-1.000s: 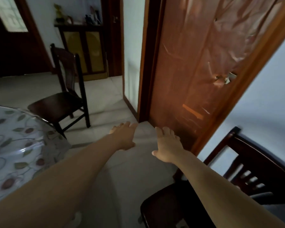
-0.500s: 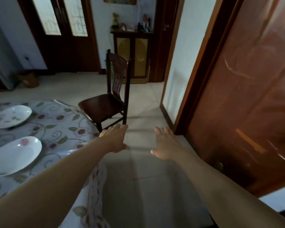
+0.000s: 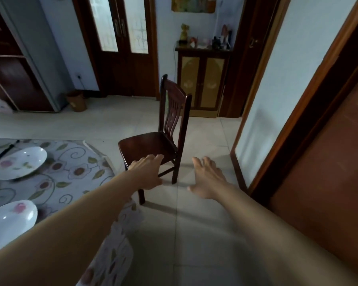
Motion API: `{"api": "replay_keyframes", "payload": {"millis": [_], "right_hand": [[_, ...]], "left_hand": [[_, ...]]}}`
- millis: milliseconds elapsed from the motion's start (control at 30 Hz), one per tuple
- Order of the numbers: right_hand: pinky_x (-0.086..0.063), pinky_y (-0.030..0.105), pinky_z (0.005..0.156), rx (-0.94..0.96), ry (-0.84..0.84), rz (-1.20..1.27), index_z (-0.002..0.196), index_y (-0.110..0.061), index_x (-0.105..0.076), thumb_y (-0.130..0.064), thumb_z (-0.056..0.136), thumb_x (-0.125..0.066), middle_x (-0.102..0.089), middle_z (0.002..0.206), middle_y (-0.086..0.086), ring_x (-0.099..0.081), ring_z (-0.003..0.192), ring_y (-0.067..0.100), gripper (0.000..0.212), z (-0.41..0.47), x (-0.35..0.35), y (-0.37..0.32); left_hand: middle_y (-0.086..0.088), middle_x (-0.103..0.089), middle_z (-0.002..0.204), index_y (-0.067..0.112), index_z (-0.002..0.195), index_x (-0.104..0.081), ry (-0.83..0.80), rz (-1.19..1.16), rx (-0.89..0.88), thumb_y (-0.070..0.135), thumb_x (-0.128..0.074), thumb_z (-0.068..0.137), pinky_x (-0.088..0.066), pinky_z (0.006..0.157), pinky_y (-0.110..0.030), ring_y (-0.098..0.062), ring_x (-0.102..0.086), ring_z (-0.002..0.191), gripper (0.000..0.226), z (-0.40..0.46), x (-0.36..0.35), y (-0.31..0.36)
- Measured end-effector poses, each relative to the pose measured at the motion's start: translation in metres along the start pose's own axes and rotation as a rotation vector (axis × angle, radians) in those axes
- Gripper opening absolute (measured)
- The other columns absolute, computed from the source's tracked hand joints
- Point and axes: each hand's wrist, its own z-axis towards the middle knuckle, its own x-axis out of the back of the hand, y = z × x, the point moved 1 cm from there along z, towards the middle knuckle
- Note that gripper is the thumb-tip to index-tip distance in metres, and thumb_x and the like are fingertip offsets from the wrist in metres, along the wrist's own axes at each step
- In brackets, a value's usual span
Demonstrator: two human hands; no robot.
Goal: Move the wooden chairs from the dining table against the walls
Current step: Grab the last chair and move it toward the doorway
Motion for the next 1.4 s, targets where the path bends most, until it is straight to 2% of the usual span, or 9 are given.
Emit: {"api": "replay_keyframes", "payload": {"millis": [133,333,467,633,833,1000,1167,1400], "right_hand": [[-0.034,0.044,0.103,0.046,-0.014,-0.019,0.143,-0.016,-0.018,-0.027,0.083,-0.061,-0.022,0.144,0.018,-0.028,0.131,0.036,0.075,0.065,0.020,0.021],[-0.033,0.044,0.105,0.121,-0.047,-0.007,0.146,-0.016,-0.014,-0.035,0.082,-0.062,-0.020,0.146,0.018,-0.027,0.132,0.036,0.082,0.145,0.038,0.022],[-0.035,0.044,0.103,0.147,-0.038,-0.034,0.143,-0.016,-0.019,-0.037,0.083,-0.063,-0.023,0.144,0.019,-0.030,0.130,0.036,0.078,0.206,0.051,0.017],[-0.035,0.045,0.105,0.137,-0.015,-0.064,0.144,-0.016,-0.017,-0.040,0.082,-0.065,-0.022,0.147,0.019,-0.028,0.133,0.036,0.081,0.283,0.069,0.012],[-0.039,0.043,0.101,0.123,0.048,-0.045,0.145,-0.017,-0.015,-0.042,0.080,-0.066,-0.028,0.143,0.017,-0.034,0.128,0.034,0.086,0.378,0.093,0.013],[-0.037,0.043,0.104,0.092,0.076,-0.024,0.145,-0.015,-0.014,-0.040,0.080,-0.067,-0.028,0.144,0.018,-0.033,0.130,0.034,0.087,0.449,0.109,0.022],[-0.036,0.043,0.104,0.061,0.121,-0.021,0.139,-0.009,-0.022,-0.034,0.082,-0.065,-0.034,0.138,0.018,-0.036,0.126,0.034,0.075,0.544,0.135,0.042],[-0.038,0.040,0.100,0.001,0.049,-0.040,0.138,-0.006,-0.025,-0.031,0.086,-0.063,-0.036,0.135,0.017,-0.040,0.122,0.032,0.070,0.618,0.141,0.056]], "left_hand": [[-0.010,-0.038,0.143,0.019,0.144,-0.019,-0.012,-0.014,0.053,0.037,-0.064,0.082,-0.038,0.102,-0.047,-0.031,-0.044,0.127,0.079,0.054,0.011,-0.002],[-0.011,-0.036,0.144,0.019,0.146,-0.015,-0.012,-0.025,0.127,0.037,-0.066,0.080,-0.037,0.103,-0.048,-0.032,-0.042,0.128,0.085,0.120,0.030,-0.027],[-0.010,-0.036,0.144,0.020,0.146,-0.016,0.010,-0.033,0.137,0.038,-0.067,0.078,-0.038,0.102,-0.048,-0.032,-0.041,0.129,0.086,0.173,0.045,-0.050],[-0.009,-0.040,0.141,0.019,0.144,-0.018,0.049,-0.062,0.120,0.039,-0.068,0.077,-0.039,0.100,-0.046,-0.031,-0.044,0.125,0.086,0.247,0.067,-0.080],[-0.012,-0.043,0.138,0.016,0.141,-0.023,0.039,-0.056,0.089,0.035,-0.067,0.079,-0.038,0.101,-0.048,-0.032,-0.046,0.123,0.078,0.336,0.095,-0.106],[-0.011,-0.041,0.141,0.017,0.143,-0.019,0.031,-0.052,0.074,0.033,-0.068,0.078,-0.036,0.102,-0.048,-0.032,-0.044,0.126,0.083,0.406,0.103,-0.114],[-0.010,-0.044,0.137,0.017,0.141,-0.022,0.046,-0.047,0.103,0.033,-0.069,0.077,-0.038,0.100,-0.047,-0.032,-0.046,0.123,0.081,0.504,0.121,-0.118],[-0.009,-0.040,0.139,0.016,0.143,-0.021,0.051,-0.022,0.070,0.029,-0.069,0.078,-0.037,0.101,-0.047,-0.030,-0.042,0.127,0.082,0.587,0.130,-0.112]]}}
